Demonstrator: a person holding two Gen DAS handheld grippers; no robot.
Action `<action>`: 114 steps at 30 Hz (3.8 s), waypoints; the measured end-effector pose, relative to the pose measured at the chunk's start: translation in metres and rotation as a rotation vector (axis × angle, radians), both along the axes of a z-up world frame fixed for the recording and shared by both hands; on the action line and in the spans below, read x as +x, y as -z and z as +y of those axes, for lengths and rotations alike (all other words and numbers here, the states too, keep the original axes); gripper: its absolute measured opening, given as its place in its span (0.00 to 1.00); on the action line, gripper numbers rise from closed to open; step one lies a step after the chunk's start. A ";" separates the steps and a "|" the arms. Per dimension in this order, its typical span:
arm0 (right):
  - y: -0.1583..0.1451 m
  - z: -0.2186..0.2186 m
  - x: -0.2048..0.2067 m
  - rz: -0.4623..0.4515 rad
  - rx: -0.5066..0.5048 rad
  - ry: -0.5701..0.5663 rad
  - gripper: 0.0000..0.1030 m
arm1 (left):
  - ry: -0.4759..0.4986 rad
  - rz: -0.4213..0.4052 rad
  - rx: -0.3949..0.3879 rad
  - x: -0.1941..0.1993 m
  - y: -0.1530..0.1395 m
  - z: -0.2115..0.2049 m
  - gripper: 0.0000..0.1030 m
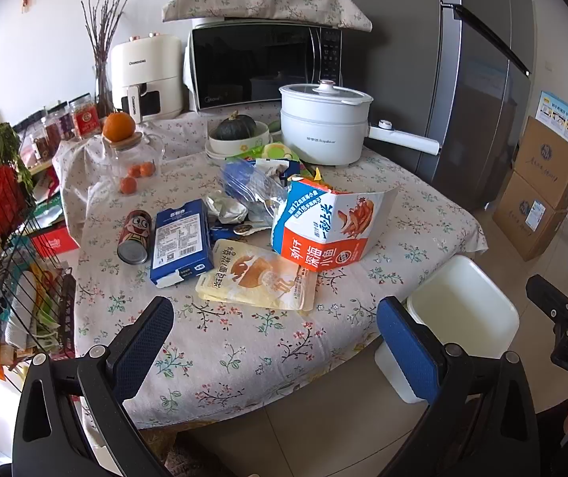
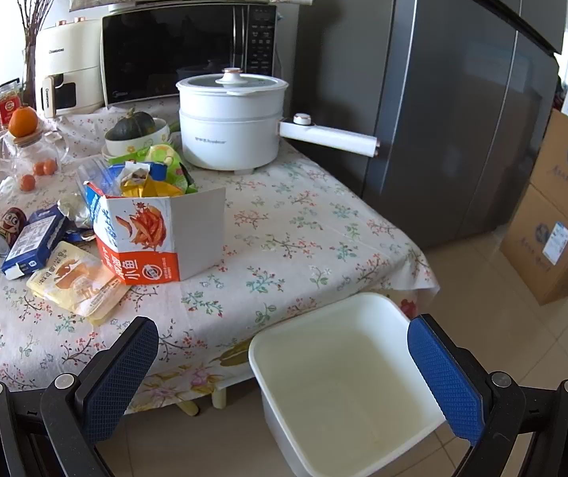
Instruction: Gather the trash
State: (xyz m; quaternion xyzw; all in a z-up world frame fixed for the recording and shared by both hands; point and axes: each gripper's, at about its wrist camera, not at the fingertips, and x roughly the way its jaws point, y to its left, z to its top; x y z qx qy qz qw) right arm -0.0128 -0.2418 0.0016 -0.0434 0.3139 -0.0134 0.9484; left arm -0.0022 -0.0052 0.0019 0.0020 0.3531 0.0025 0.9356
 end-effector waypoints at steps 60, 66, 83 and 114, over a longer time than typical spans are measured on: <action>0.004 -0.006 0.001 0.014 0.007 0.024 1.00 | 0.000 0.002 -0.004 -0.001 -0.003 0.005 1.00; 0.004 -0.007 0.001 0.014 0.008 0.027 1.00 | 0.001 0.005 -0.006 -0.001 -0.001 0.006 1.00; -0.012 0.010 0.032 0.069 -0.063 -0.062 1.00 | 0.039 0.082 -0.130 0.039 -0.006 0.048 1.00; 0.085 0.041 0.232 0.709 0.665 0.105 0.67 | -0.140 0.342 -0.256 0.148 0.065 0.173 0.95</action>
